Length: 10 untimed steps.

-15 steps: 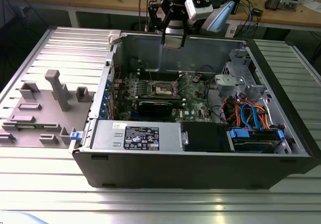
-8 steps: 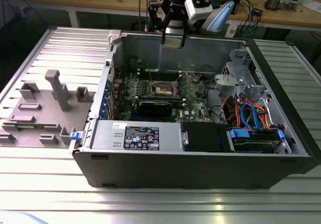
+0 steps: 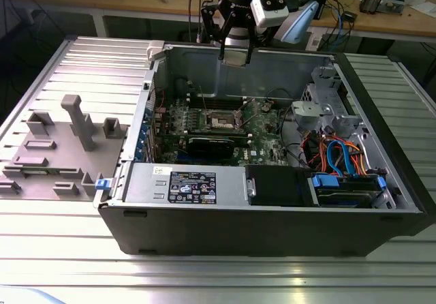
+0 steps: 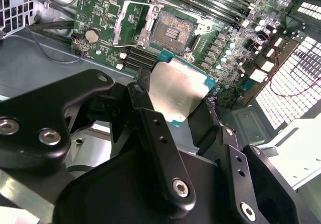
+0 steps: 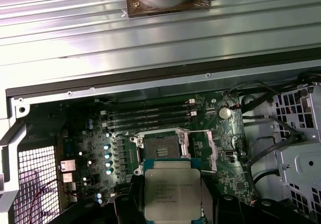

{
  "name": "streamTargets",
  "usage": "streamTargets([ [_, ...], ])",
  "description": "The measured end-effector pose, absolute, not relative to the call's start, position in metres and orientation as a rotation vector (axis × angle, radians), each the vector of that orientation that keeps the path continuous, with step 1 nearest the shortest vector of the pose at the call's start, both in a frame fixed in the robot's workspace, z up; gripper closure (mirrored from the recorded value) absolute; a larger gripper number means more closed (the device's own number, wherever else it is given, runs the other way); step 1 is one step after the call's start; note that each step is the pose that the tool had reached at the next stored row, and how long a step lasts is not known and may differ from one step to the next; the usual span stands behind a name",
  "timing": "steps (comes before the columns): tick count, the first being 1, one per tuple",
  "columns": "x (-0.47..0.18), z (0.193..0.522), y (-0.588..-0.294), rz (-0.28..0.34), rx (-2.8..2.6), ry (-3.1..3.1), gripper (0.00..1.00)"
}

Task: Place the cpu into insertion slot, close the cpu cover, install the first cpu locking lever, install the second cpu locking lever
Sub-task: 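Place the cpu into insertion slot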

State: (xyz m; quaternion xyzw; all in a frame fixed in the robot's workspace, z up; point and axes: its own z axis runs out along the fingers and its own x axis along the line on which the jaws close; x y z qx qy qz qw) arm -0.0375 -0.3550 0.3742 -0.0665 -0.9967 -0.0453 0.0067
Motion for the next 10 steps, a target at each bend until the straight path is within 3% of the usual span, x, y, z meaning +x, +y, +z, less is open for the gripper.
streamTargets([
  [10, -0.0375, 0.3742, -0.355, -0.142, -0.221, -3.118, 0.46],
])
